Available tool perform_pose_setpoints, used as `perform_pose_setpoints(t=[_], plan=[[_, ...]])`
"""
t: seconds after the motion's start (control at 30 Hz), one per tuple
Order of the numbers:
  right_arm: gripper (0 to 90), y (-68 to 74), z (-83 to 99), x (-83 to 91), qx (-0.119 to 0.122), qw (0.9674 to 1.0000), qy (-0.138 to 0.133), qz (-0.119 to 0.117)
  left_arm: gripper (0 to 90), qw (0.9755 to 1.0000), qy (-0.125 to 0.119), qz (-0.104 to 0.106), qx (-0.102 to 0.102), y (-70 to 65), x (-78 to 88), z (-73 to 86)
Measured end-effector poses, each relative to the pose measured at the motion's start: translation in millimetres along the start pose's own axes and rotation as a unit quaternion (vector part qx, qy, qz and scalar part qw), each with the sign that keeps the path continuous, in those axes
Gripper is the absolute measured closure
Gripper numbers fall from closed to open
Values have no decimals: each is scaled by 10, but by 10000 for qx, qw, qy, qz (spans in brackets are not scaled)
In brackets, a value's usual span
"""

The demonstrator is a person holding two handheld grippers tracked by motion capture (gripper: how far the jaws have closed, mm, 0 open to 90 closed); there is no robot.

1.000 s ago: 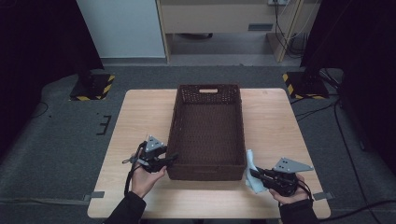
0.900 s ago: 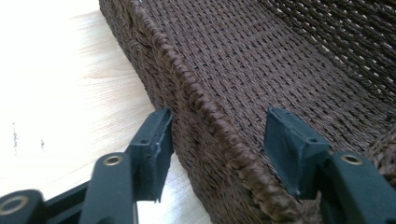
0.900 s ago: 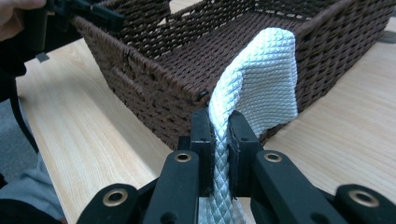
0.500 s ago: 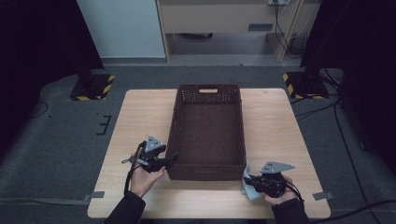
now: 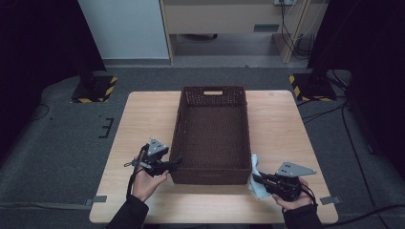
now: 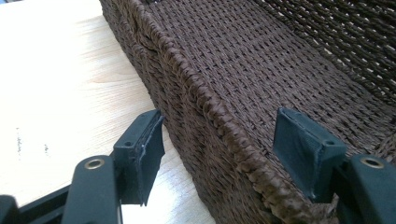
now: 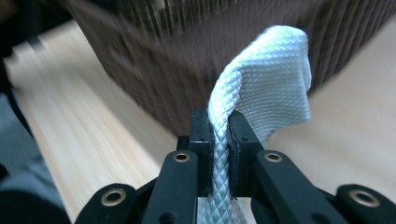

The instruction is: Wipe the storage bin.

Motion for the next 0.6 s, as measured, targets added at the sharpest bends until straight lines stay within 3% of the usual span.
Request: perform_pose_setpoints(t=[0.1,0.17,0.27,0.4,0.47,0.6], plan=[[833,-85,169,-171,-134,9982,582,68,320,10000,-18,22,11,3,-1,2],[834,-117,204,-212,-195,9970,744,89,320,10000,-44,24,3,2,0,3],[834,-158,162,-152,-182,9984,512,147,320,10000,-59,45,-2,8,2,7],[835,-292,146,-6,-267,9981,255,502,332,9999,-82,77,2,11,2,8],[834,-381,157,55,-323,9962,207,777,340,9999,-83,97,13,13,2,8],[832,-644,220,197,-415,9893,272,1372,361,9999,-86,141,11,11,5,6]])
Point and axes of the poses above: each handheld gripper's, and its own axes: x roughly backward along the jaws, z roughly out of its underside, y roughly to its left, the point moved 2 cm from there along -x, roughly forward along the jaws, and after that the axes turned 9 degrees about -z, right-handed, at the moved point
